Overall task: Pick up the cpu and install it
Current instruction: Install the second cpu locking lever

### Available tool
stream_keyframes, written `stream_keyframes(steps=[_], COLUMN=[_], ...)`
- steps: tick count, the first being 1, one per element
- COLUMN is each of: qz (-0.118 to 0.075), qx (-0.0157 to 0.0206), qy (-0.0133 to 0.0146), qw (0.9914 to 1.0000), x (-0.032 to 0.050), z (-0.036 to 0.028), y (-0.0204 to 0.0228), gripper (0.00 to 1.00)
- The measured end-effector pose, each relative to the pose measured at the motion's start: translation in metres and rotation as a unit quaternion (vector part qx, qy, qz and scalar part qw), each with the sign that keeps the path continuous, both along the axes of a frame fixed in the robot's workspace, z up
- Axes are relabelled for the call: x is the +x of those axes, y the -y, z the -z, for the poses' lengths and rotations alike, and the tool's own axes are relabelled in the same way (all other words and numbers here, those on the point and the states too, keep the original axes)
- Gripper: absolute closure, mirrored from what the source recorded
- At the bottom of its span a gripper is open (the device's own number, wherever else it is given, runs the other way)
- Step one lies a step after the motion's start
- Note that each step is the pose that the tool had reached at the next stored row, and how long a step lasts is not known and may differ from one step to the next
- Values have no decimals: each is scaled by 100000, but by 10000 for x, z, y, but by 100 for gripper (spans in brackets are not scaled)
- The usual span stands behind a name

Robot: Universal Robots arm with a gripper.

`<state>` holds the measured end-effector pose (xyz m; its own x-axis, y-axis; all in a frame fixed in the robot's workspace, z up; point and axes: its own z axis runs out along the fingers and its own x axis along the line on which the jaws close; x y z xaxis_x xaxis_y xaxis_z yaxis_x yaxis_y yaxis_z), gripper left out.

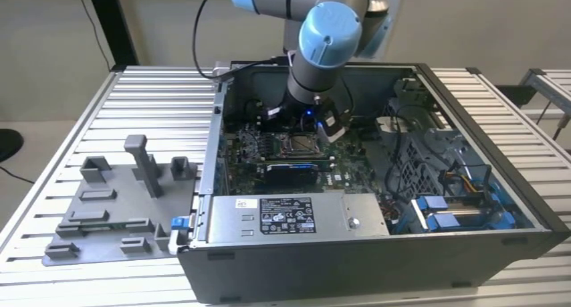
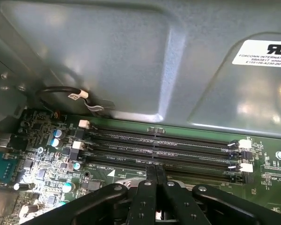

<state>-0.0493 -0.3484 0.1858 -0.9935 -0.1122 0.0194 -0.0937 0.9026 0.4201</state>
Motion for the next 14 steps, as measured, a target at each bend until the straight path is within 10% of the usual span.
stream_keyframes(steps=[7, 12, 14], qz=[2, 0, 8], qx=[118, 2255, 2466], qy=[18, 33, 55], qw=[100000, 99975, 99970], x=[10, 15, 15], z=[13, 21, -48], y=[-8, -36, -39], gripper=[100, 100, 100])
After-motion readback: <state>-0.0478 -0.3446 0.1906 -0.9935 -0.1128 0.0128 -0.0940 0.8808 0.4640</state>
